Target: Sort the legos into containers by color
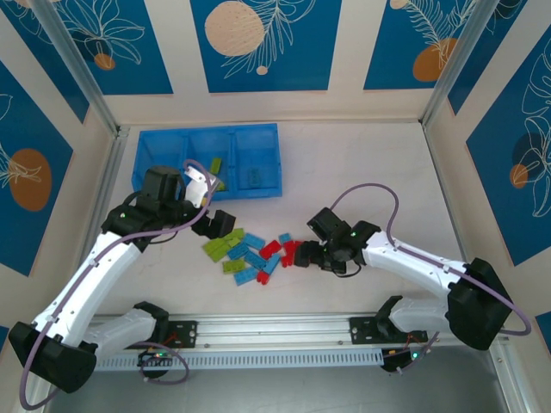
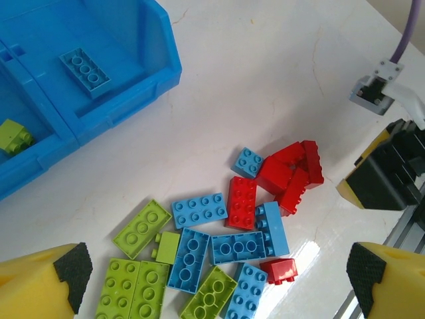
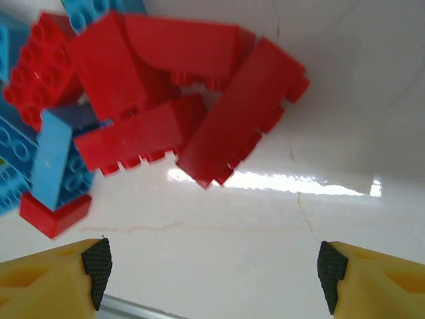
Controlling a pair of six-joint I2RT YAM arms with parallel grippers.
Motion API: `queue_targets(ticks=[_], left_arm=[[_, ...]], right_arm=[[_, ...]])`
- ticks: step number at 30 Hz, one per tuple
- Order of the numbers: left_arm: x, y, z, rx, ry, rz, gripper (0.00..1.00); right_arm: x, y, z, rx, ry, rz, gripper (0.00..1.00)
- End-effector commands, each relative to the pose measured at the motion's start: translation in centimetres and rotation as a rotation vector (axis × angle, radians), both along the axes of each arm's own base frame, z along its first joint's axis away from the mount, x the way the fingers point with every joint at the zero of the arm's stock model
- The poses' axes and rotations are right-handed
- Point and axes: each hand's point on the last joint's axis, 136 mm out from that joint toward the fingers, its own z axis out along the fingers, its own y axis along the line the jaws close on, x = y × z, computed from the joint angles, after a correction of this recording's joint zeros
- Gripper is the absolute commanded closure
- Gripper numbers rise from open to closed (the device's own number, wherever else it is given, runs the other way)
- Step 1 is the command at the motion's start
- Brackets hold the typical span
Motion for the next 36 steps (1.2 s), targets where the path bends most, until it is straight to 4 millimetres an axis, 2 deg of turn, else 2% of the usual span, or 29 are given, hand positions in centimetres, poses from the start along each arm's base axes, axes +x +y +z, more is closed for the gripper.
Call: queue_targets(ticks=[1, 4, 6, 11, 16, 20, 26, 32, 36], left_arm=[[-0.2, -0.3, 0.3, -0.001, 0.013, -0.013, 0.00], [-0.9, -1.9, 0.2, -0.017, 0.043, -0.054, 0.00], [-1.2, -2.3, 0.1, 0.006, 0.042, -0.071, 0.00], [-1.2, -1.9, -0.2, 0.036, 0.039, -0.057, 0.00], [-1.0, -1.7, -0.8, 0.062, 0.048, -0.049, 0.00], [-0.9, -1.4, -1.2, 0.087, 0.049, -0.042, 0.00], [-0.5, -0.9, -1.5, 0.115, 0.049, -0.015, 0.00], [-0.4, -0.7, -1.6, 0.122, 0.052, -0.004, 0.00], [-0.4, -0.7, -1.8, 0.126, 0.055, -0.002, 0.00]], right_arm=[[1.5, 0.5, 0.6, 0.072, -0.040, -0.071, 0.17], [2.4, -0.1, 0.5, 0.078, -0.045, -0.096, 0.17], [2.9, 0.2, 0.2, 0.086, -0.032, -0.083, 0.20], [3.1, -0.2, -2.1, 0.002, 0.031, -0.107, 0.31], [2.3, -0.8, -4.2, -0.070, 0.078, -0.129, 0.32], [1.9, -1.7, -5.3, -0.115, 0.081, -0.157, 0.46], [1.6, -1.9, -5.4, -0.123, 0.072, -0.143, 0.59], [0.5, -3.1, -5.2, -0.200, 0.066, -0.142, 0.63], [0.1, -2.9, -4.7, -0.193, 0.051, -0.093, 0.62]])
